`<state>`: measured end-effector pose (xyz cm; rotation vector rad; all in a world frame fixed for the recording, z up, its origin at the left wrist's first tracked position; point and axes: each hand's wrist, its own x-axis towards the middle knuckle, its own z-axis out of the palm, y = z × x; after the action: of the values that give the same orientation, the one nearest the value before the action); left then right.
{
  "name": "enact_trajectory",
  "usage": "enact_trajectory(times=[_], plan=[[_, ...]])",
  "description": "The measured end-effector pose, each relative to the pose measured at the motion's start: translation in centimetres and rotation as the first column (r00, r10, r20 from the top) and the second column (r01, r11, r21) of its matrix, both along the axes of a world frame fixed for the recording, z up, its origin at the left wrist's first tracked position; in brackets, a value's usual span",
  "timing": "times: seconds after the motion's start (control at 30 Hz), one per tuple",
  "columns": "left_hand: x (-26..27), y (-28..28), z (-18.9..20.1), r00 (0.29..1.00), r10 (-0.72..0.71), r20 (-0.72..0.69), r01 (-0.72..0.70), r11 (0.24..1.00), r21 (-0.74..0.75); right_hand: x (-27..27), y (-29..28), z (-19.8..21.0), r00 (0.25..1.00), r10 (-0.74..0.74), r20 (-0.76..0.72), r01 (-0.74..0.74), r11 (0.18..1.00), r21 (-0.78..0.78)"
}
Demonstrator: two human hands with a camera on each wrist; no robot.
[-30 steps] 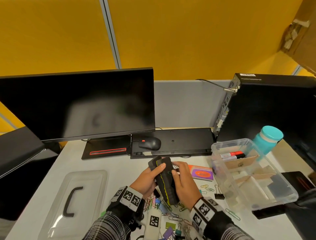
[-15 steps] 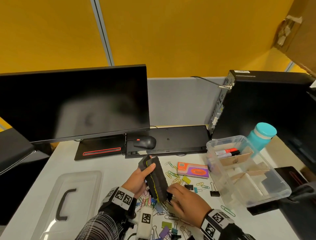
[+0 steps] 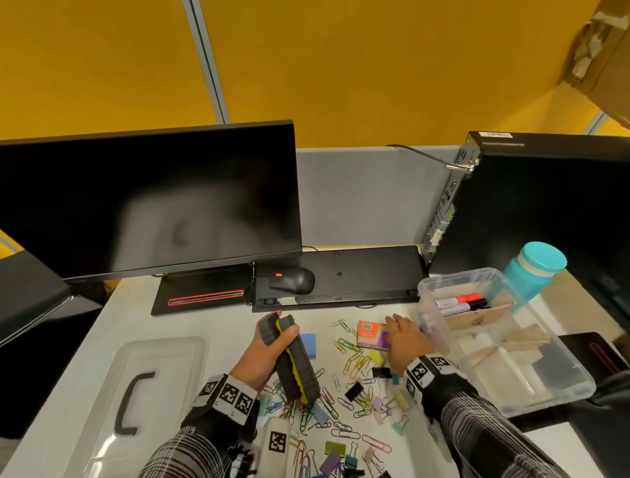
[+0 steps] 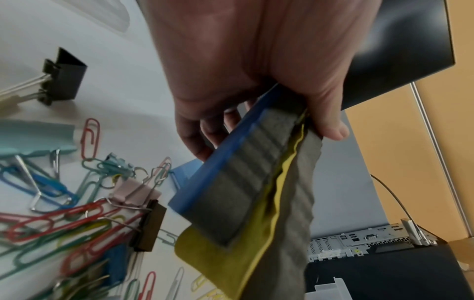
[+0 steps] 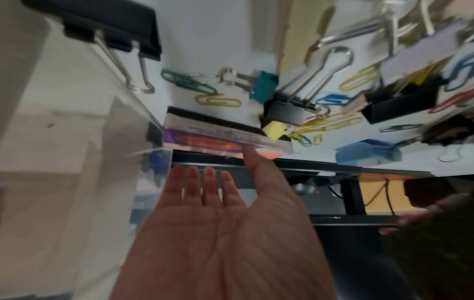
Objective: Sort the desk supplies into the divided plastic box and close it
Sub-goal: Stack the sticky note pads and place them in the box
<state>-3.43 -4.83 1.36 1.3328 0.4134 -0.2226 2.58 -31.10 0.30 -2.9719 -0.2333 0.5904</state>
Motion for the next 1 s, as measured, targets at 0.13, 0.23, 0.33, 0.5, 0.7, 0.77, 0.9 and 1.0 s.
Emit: enact_trajectory(times=[0.13, 0.23, 0.33, 0.5, 0.7, 0.77, 0.9, 1.0], plan=[[-0.2, 0.7, -0.1, 1.0, -0.02, -0.021, 0.02, 0.999, -0.029, 0.5, -0.2, -1.2, 0.999, 0.037, -0.006, -0.037, 0.994, -0.103], [-0.2, 1.0, -0.2, 0.997, 0.024, -0.074, -0.031, 0.994, -0.101, 0.7, -0.3, -1.3, 0.999, 0.019, 0.03, -0.016, 0.995, -0.103], [-0.3, 0.8, 0.1, 0.992, 0.084, -0.09, -0.1, 0.976, -0.193, 0.6, -0.4, -0.6, 0.99, -0.089, 0.109, 0.083, 0.994, 0.065], [0.1, -0.1, 0.7, 0.993, 0.094, -0.069, -0.108, 0.966, -0.236, -1.3, 1.2, 2.2, 0.972, -0.232, -0.04, 0.194, 0.692, 0.695], [0.5, -2.2, 1.5, 0.997, -0.017, 0.072, 0.035, 0.966, -0.258, -4.3, 5.5, 3.6, 0.993, -0.021, -0.119, 0.111, 0.552, 0.826], [0.5, -2.3, 1.8, 0.995, -0.019, 0.094, 0.042, 0.968, -0.247, -4.9, 6.3, 3.5, 0.992, 0.01, -0.122, 0.097, 0.541, 0.836], [0.3, -2.2, 2.6, 0.991, -0.02, 0.129, 0.044, 0.982, -0.182, -5.7, 6.7, 3.8, 0.984, 0.059, -0.165, 0.115, 0.493, 0.862], [0.3, -2.7, 2.9, 0.992, -0.007, 0.124, 0.028, 0.986, -0.164, -6.2, 6.9, 4.1, 0.989, 0.08, -0.127, 0.065, 0.535, 0.842]])
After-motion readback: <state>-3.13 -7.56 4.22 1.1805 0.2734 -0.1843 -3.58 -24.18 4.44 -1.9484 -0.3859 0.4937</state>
